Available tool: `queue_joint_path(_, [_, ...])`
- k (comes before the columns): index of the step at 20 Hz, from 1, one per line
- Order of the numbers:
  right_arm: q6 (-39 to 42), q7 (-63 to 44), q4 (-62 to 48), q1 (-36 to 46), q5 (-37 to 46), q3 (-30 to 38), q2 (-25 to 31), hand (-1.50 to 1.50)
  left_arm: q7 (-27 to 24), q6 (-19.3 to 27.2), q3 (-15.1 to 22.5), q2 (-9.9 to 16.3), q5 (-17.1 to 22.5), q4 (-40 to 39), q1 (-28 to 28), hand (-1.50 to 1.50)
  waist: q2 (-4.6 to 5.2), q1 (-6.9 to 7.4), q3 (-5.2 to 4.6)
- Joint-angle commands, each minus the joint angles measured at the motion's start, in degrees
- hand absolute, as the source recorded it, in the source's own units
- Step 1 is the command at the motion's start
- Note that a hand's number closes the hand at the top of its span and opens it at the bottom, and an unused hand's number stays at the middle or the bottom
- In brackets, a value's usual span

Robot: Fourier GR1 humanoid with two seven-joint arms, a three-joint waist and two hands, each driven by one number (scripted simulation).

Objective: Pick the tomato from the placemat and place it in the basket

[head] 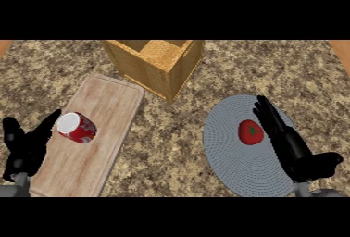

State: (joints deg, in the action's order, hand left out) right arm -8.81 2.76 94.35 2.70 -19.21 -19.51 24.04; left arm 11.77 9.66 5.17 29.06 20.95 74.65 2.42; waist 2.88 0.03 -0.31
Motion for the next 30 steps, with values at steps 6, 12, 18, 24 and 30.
queue_joint_path(6, [-5.14, -0.57, -6.18, 2.53, 3.69, 12.24, 9.21, 1.50, -1.46, 2.45, -5.58, 7.35, -3.85, 12.32, -6.40, 0.00, -4.52, -3.92, 0.03])
queue_joint_path(12, [-15.96, 5.67, -6.11, 9.12, 11.82, 10.80, 1.94, -1.50, -4.06, 3.08, -4.27, 2.27, -3.42, 14.88, -1.69, 0.00, -2.85, -2.25, -0.01])
queue_joint_path(18, [-32.44, -11.72, -7.82, 10.46, 28.04, 10.52, 7.41, -1.50, -4.83, 5.91, -1.73, -1.65, -6.22, 12.18, 3.38, 0.00, -2.91, -2.79, -0.17])
queue_joint_path(24, [-9.62, -34.83, -6.04, 13.23, 29.15, 4.46, 23.74, -1.50, -4.80, 6.48, -0.30, -3.13, -7.36, 12.35, 4.39, 0.00, -3.11, -1.63, -0.31])
queue_joint_path(30, [8.14, -50.97, 8.41, 12.05, 18.85, 0.77, 29.73, -1.50, -5.63, 6.62, -0.50, -3.82, -7.99, 10.39, 4.69, 0.00, -3.52, -2.31, -0.04])
